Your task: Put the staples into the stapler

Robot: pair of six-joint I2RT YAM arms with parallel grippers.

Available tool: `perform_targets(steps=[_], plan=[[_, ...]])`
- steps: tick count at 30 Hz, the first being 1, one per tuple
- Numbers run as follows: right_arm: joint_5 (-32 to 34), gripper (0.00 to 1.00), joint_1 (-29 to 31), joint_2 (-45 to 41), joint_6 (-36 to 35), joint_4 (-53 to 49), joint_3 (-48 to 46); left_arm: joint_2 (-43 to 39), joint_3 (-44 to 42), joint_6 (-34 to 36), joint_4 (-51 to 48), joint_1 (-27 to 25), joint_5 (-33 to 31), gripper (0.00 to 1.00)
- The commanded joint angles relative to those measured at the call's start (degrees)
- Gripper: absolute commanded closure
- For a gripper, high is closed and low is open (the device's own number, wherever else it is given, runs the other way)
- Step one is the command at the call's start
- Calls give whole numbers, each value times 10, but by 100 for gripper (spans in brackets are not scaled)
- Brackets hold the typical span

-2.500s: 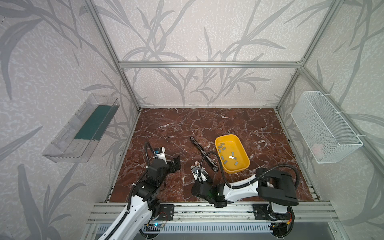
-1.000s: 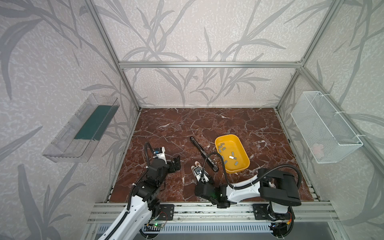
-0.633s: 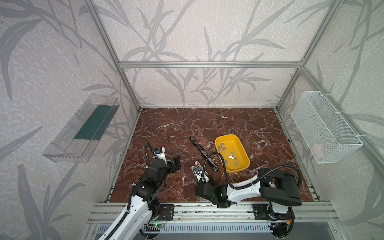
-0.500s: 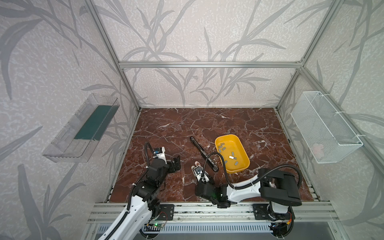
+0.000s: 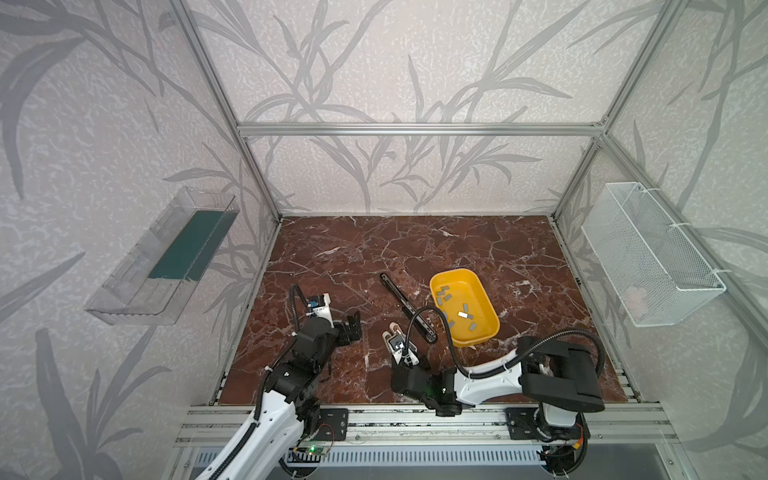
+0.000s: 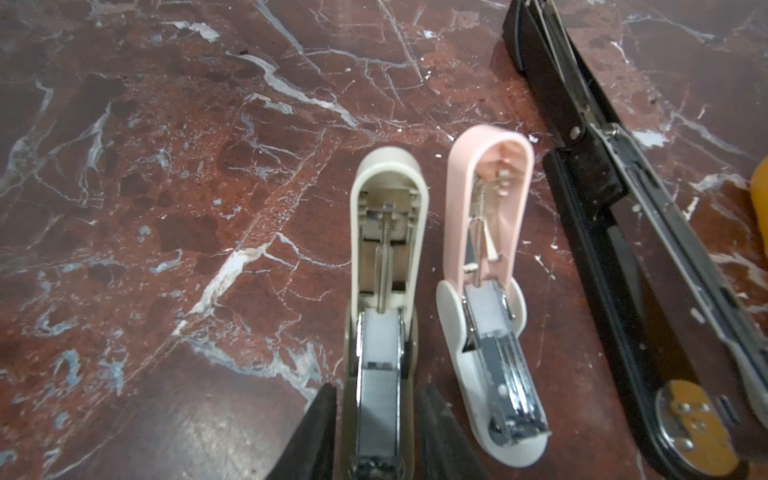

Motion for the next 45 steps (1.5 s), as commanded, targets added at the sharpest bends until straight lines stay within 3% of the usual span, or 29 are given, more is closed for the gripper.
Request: perform_targets(steps=[1, 7, 15, 26, 37, 45], plan=[[8, 63, -1, -42, -14, -10, -4, 0, 1, -8, 8, -2, -3, 1], [18, 66, -7, -75, -18, -23, -6, 0, 2, -8, 8, -2, -3, 1], [-37, 75, -46, -28, -5, -39, 20, 0, 2, -8, 8, -2, -4, 1], [-56, 81, -60, -4, 9, -32, 16, 4, 2, -8, 10, -3, -4, 1], [-19, 83, -45, -50, -16, -46, 18, 6, 3, -8, 10, -3, -3, 1], [-28, 83, -43, -35, -22, -47, 36, 6, 3, -8, 10, -3, -3, 1]])
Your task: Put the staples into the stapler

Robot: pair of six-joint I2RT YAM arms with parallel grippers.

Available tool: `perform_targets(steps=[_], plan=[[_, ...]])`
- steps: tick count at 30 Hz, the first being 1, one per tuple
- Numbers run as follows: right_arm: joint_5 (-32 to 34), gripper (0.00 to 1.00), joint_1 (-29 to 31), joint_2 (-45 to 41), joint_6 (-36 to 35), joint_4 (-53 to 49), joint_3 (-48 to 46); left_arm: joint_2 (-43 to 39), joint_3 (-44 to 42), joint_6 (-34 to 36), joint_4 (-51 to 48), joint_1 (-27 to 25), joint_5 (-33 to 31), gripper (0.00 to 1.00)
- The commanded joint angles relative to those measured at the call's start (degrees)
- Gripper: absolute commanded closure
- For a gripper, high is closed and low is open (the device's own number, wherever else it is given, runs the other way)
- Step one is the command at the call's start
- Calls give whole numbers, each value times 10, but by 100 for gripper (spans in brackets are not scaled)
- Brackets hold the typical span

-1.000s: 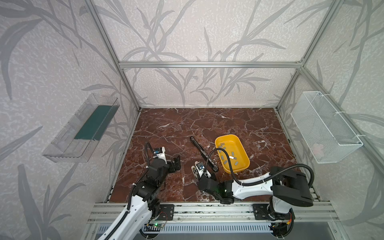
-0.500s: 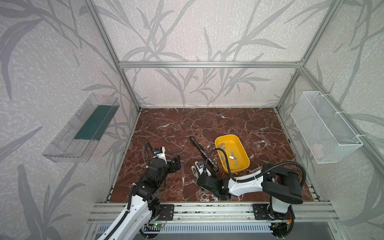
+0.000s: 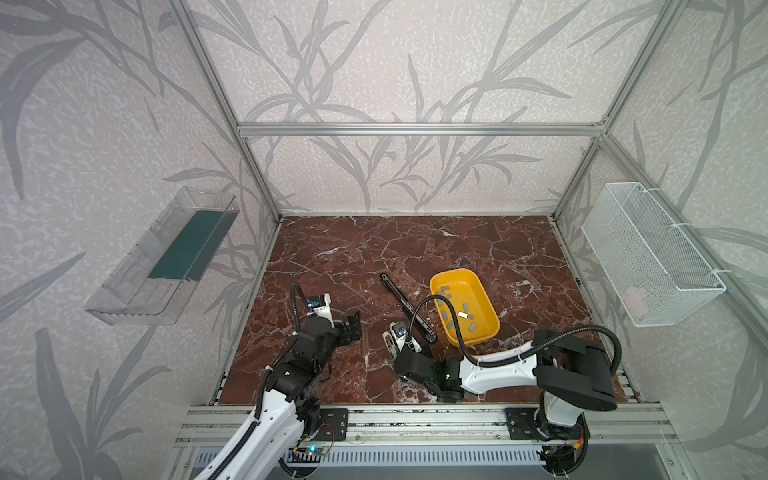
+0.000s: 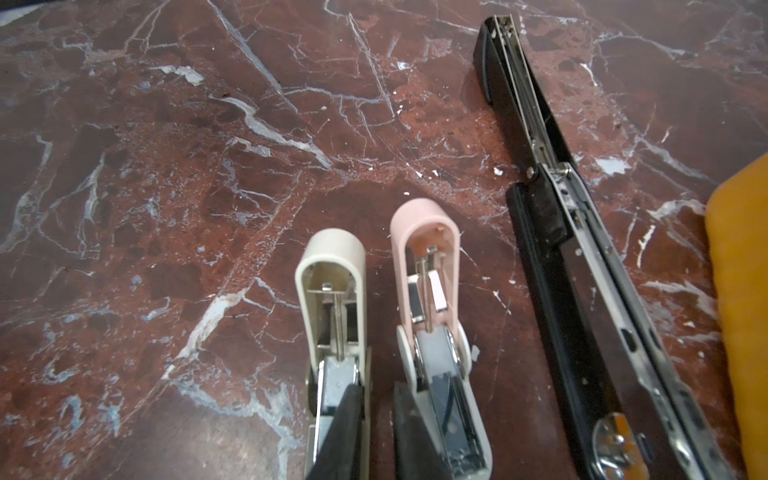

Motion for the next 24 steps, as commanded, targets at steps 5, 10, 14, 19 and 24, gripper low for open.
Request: perform_targets(steps=[5, 10, 14, 19, 24], plan=[[4, 82, 3, 25, -6, -11, 32, 0, 3, -8, 8, -3, -3, 1], [-4, 82, 3, 40, 0, -8, 34, 0, 3, -9, 9, -3, -3, 1], [-8, 82, 4, 51, 7, -5, 32, 1, 3, -8, 9, -3, -3, 1], [-9, 83, 6, 55, 11, -4, 27, 1, 3, -8, 8, -3, -3, 1], [-6, 83, 10, 54, 15, -5, 23, 1, 3, -9, 9, -3, -3, 1]])
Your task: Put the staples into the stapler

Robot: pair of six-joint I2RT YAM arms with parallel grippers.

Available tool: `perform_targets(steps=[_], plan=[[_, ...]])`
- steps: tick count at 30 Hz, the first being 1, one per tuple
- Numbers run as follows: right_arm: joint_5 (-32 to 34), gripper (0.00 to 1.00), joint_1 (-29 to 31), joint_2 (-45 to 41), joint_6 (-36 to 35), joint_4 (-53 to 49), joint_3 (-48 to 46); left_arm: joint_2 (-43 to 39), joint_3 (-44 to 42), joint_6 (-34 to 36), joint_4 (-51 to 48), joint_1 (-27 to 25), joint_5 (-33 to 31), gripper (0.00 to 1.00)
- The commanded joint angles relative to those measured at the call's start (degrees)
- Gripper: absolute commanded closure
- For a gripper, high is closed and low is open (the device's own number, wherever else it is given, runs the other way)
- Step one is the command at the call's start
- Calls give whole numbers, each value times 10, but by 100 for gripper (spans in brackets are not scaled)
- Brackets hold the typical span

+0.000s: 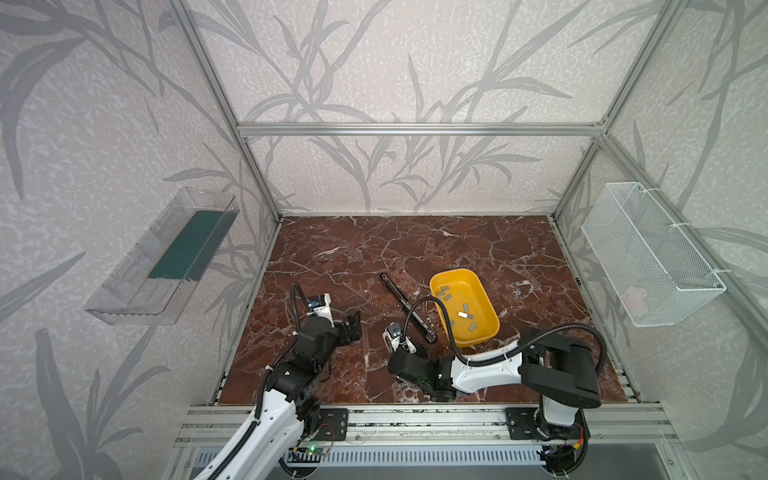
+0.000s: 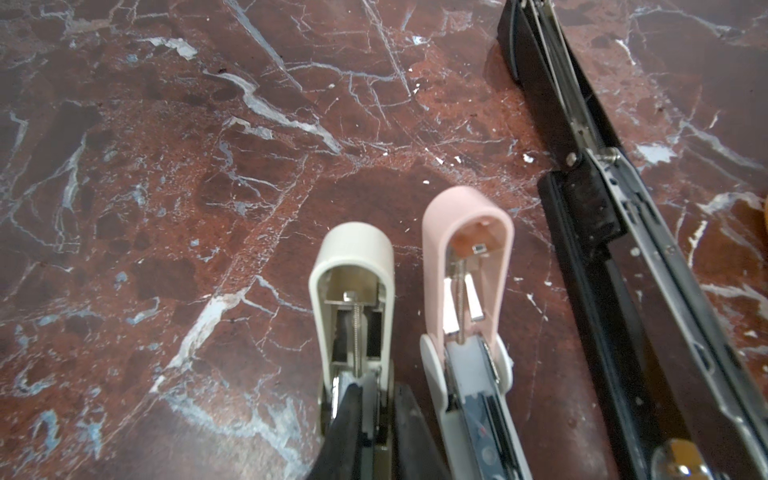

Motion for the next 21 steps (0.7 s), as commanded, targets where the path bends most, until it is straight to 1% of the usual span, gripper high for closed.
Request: perform_targets(steps=[1, 10, 16, 17, 19, 20, 21], plan=[[6, 83, 8, 8, 8, -5, -1, 1, 3, -8, 8, -3, -3, 1], [32, 83, 20, -17, -2, -15, -8, 0, 3, -9, 8, -3, -3, 1], [56, 80, 19, -87, -49, -39, -1, 0, 3, -8, 8, -3, -3, 1], [58, 78, 17, -100, -58, -48, 3, -1, 3, -9, 8, -4, -3, 1], [46, 70, 9, -125, -77, -69, 10, -1, 2, -8, 8, -4, -3, 1], [39, 63, 2, -138, -79, -88, 16, -1, 3, -8, 8, -4, -4, 1], [42, 52, -4, -152, -75, -107, 19, -1, 3, -8, 7, -4, -4, 1]])
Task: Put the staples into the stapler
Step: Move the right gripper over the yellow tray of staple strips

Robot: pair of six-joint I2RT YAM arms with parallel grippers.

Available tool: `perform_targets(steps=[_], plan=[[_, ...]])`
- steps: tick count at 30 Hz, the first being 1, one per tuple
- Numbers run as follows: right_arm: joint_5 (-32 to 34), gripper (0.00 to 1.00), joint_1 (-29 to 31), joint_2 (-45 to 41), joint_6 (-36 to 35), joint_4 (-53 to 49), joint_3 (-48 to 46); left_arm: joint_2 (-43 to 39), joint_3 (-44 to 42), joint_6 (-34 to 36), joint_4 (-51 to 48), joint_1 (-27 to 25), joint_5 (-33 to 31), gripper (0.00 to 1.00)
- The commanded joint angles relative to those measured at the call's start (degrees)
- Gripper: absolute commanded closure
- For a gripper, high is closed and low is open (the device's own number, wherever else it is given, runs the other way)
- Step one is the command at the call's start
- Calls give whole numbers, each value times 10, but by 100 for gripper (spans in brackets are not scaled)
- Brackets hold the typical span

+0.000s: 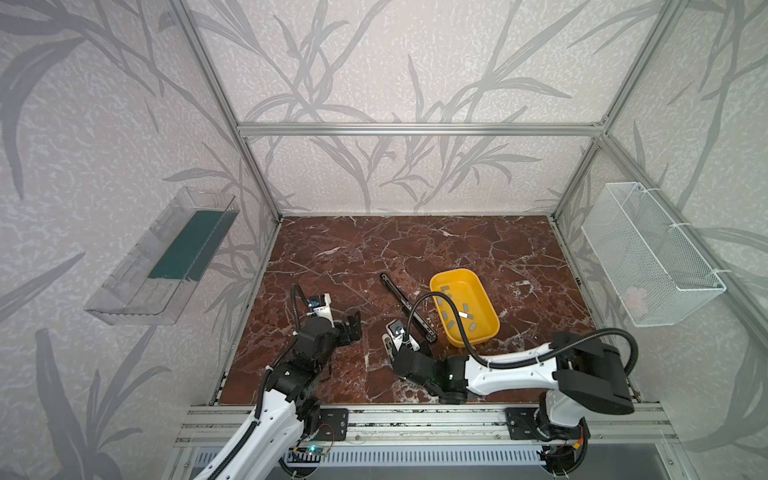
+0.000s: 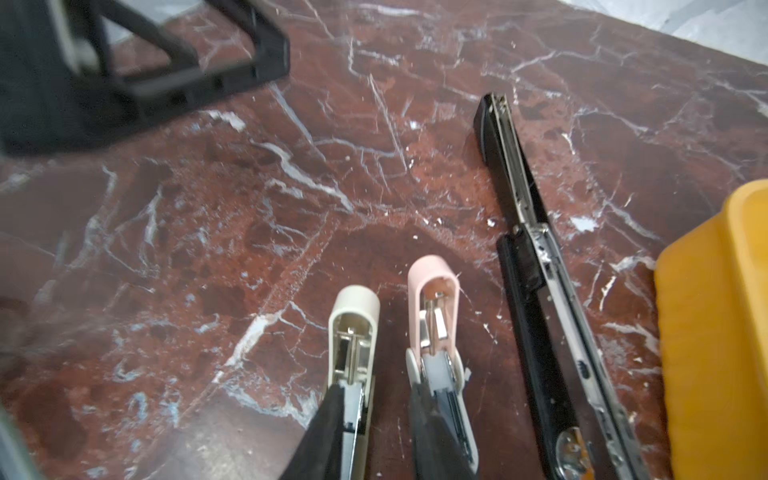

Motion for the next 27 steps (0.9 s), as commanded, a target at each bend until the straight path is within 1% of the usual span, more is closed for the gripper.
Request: perform_targets(steps=[1, 2, 4, 5, 7, 8, 10, 11, 12, 14, 15, 16, 18, 19, 20, 21, 22, 23, 26, 27], plan=[[8, 42, -19, -52, -25, -64, 18, -1, 3, -9, 7, -2, -4, 1], [1, 29, -26, -71, -30, -68, 14, -1, 3, -9, 7, -2, -4, 1], [27, 7, -37, -103, -20, -86, 9, -1, 3, -8, 7, -2, -5, 1], [50, 1, -43, -120, -5, -107, 13, -1, 3, -8, 7, -2, -5, 1], [79, 1, -54, -147, 3, -127, 9, -2, 4, -11, 7, -3, -9, 1], [78, 1, -58, -162, -16, -108, -4, -2, 7, -16, 3, -3, -16, 1], [60, 1, -70, -189, -40, -74, -31, 2, 9, -24, 5, -3, -32, 1], [36, 1, -81, -204, -71, -72, -36, 6, 9, -36, 8, -3, -48, 1], [42, 1, -89, -215, -79, -63, -46, 11, 10, -50, 8, -3, -67, 1], [59, 1, -97, -236, -120, 19, -89, 20, 18, -70, -1, -3, -92, 1], [52, 1, -107, -243, -138, 55, -110, 22, 21, -74, -4, -3, -101, 1], [52, 1, -119, -246, -136, 61, -118, 24, 25, -81, -3, -3, -111, 1], [74, 1, -153, -250, -95, 5, -107, 28, 34, -86, -5, -3, -139, 1], [62, 1, -172, -250, -86, -26, -97, 28, 41, -85, -8, -3, -153, 1], [14, 1, -186, -248, -100, -32, -91, 28, 46, -86, -10, -3, -172, 1], [-8, 1, -213, -249, -106, -31, -89, 27, 48, -93, -4, -2, -189, 1], [-5, 1, -219, -250, -102, -34, -88, 27, 43, -98, 14, -2, -201, 1], [4, 1, -224, -254, -99, -33, -89, 29, 34, -94, 53, -2, -204, 1], [38, 1, -245, -262, -91, -45, -88, 59, 2, -25, 175, 0, -190, 1], [38, 1, -256, -264, -95, -47, -87, 78, 0, 12, 201, 0, -180, 1]])
